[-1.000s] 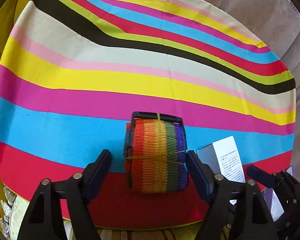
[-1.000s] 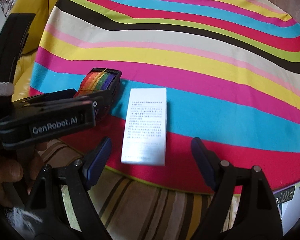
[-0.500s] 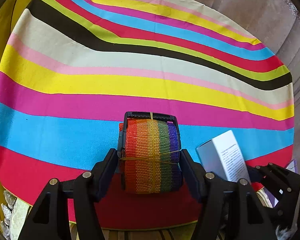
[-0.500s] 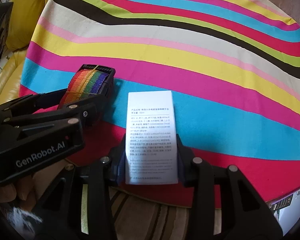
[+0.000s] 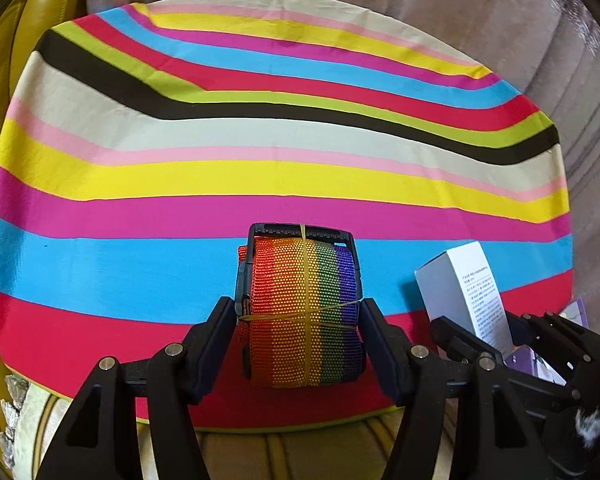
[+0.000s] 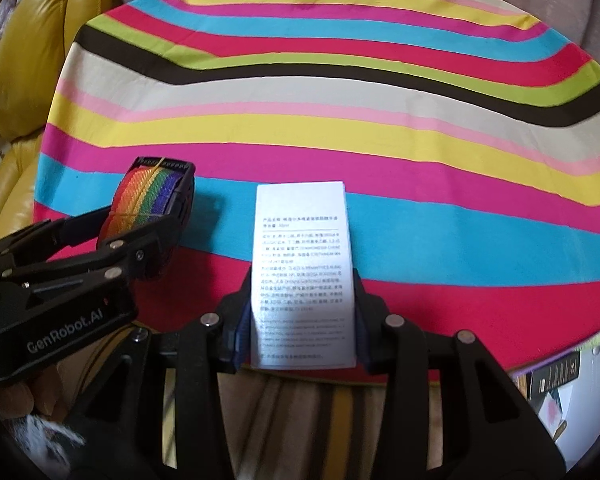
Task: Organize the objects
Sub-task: 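Carry the rainbow strap roll and white box over the purple-rimmed box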
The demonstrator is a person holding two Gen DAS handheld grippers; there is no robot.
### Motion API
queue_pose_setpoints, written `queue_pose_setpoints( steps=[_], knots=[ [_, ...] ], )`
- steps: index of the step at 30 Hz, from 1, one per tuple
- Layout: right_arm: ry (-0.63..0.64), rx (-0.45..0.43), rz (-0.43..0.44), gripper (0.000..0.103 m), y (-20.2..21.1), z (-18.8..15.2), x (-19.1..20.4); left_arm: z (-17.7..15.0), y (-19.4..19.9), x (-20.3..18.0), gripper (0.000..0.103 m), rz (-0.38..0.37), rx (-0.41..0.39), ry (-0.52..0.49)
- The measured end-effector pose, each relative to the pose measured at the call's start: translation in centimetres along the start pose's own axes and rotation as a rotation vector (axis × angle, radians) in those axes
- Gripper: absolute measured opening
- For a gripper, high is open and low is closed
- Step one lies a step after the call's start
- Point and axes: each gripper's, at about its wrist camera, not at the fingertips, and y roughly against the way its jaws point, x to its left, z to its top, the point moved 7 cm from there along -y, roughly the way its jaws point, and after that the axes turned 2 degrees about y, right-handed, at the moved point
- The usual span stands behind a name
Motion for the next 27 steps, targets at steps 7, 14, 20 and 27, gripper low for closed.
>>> queue_pose_setpoints(
  steps=[7, 14, 20, 27],
  knots=[
    [-0.085, -0.024, -0.024, 0.045, 2.1, -1.7, -3.7, -0.6, 0.5, -3.7, 0.063, -0.052, -0.007, -0.057],
    [-0.178, -0.034, -0.076, 0.045, 4.5, -4.5, -8.3, -1.2, 0.6, -7.6, 0.063, -0.113, -0.006, -0.121],
    [-0.259, -0.043, -0.158, 0.045, 7.4, -7.8, -13.1, -2.0, 1.1, -12.7, 0.063, -0.199, -0.004, -0.209],
    [-0.37, -0.024, -0.267, 0.045, 10.3, -12.9, -18.8, -4.7, 2.0, -20.2, 0.063, -0.304, 0.017, -0.354]
  ],
)
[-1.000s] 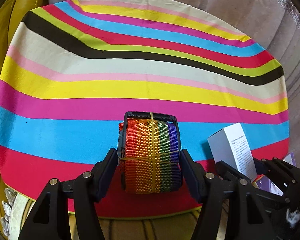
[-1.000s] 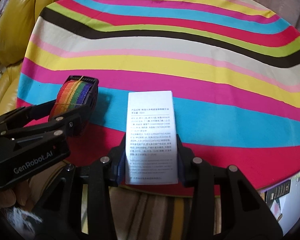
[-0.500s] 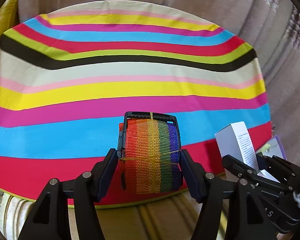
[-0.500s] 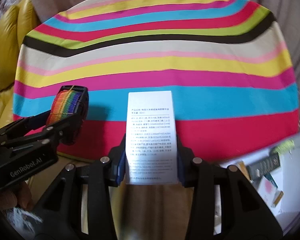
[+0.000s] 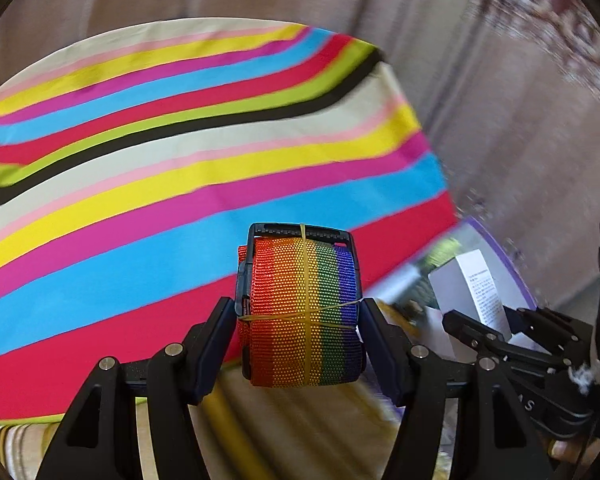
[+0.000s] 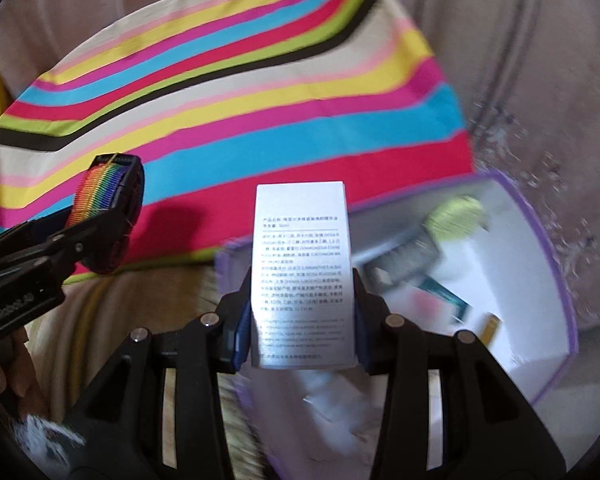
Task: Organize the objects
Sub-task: 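Carry the rainbow strap roll and white box over the purple-rimmed box, then open both tools to drop the strap roll and white box inside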
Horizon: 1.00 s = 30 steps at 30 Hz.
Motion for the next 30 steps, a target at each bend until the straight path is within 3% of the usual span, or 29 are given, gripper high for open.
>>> queue_pose_setpoints(
  steps=[11, 23, 30],
  knots=[
    [-0.172, 0.031, -0.124, 0.045, 1.1, -4.1, -9.5, -1.0, -3.7, -8.8, 0.063, -0.096, 0.097, -0.143],
    [-0.255, 0.025, -0.131, 0.046, 1.5, -5.6, -12.5, -1.5, -6.4, -13.9, 0.065, -0.108, 0.153, -0.232],
    [-0.26, 0.014, -0.124, 0.065, 2.1, -5.6, -12.3, -1.7, -5.5, -14.0, 0.075, -0.122, 0.14, -0.244]
  ],
)
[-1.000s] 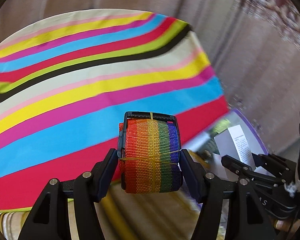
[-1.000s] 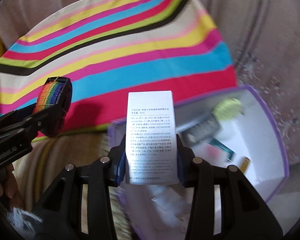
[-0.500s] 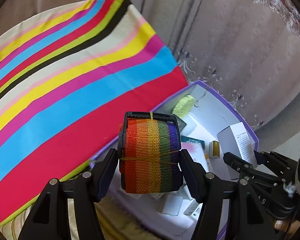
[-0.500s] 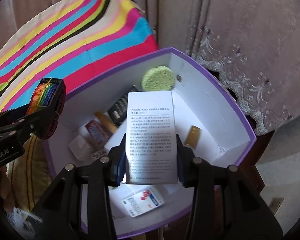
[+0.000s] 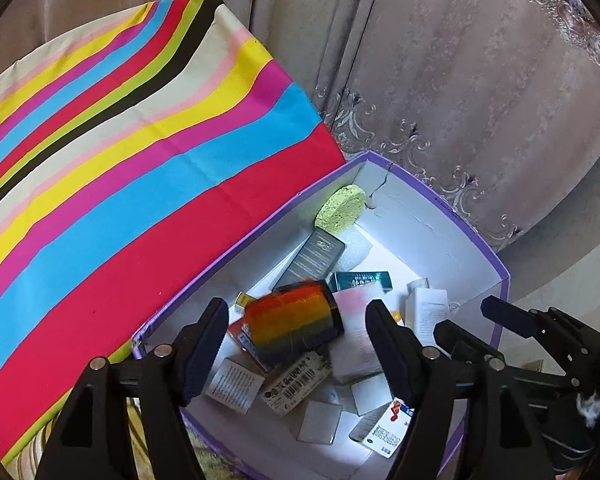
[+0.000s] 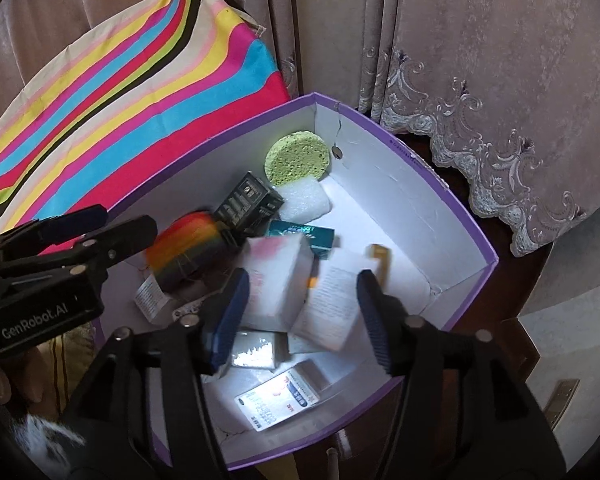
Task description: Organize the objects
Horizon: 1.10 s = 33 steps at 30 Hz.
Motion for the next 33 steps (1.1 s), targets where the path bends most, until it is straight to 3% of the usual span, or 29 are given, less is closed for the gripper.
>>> queue_pose_setpoints(
  steps=[8, 10, 12, 16, 21, 33],
  knots=[
    [-0.002, -0.007, -0.032, 0.072, 2.2, -1.3, 0.7, -2.6, 2.7, 0.4, 0.093, -0.1, 0.025, 0.018],
    [0.0, -0.009, -0.036, 0.073, 2.8, -1.6, 1.0, -3.6, 3.8, 0.6, 0.103, -0.094, 0.024, 0.007],
    [0.01, -0.009, -0.047, 0.073, 3.5, -2.3, 1.6, -4.2, 4.6, 0.6, 0.103, -0.07, 0.02, -0.007],
    [0.021, -0.017, -0.075, 0.073, 5.2, -3.6, 2.1, -5.7, 5.8, 1.2, 0.103, -0.144, 0.022, 0.033],
    [0.004, -0.026, -0.111, 0.073, 6.0, -4.7, 2.0, -6.4, 5.7, 2.6, 0.103, -0.185, 0.009, 0.117],
    [0.004, -0.01, -0.126, 0.073, 5.2, -4.9, 1.7, -7.4, 4.3, 3.8, 0.103, -0.171, 0.07, 0.159]
  ],
)
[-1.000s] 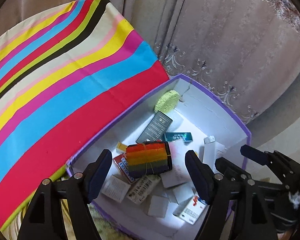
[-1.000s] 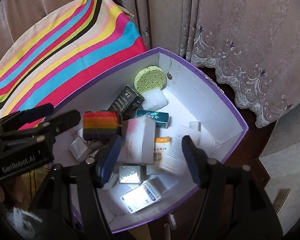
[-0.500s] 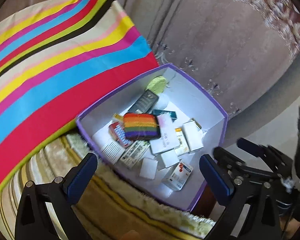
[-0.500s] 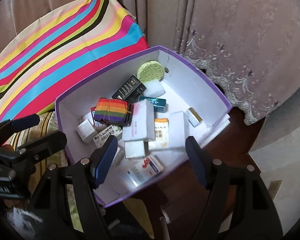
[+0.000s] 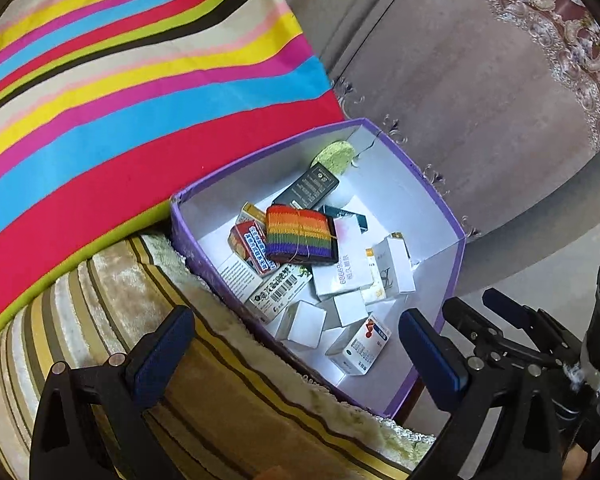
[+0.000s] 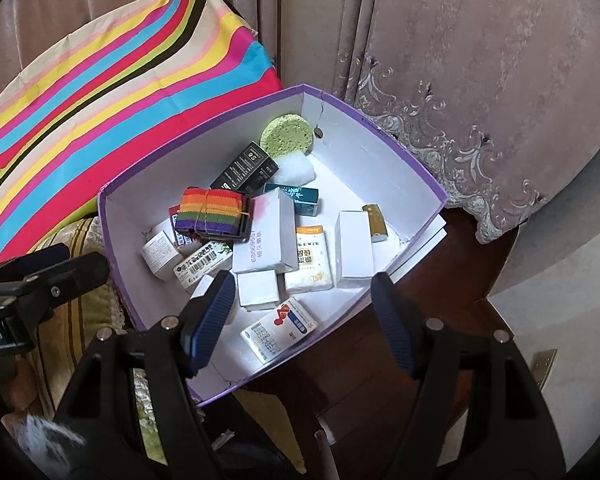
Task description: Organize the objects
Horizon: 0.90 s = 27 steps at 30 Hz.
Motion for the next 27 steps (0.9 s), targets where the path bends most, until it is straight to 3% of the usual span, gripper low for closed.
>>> queue_pose_setpoints(
  steps=[27],
  knots=[
    [0.0, 0.014, 0.011, 0.073, -0.57, 0.03, -0.39, -0.28, -0.45, 0.21, 0.103, -0.004, 0.023, 0.017]
  ],
)
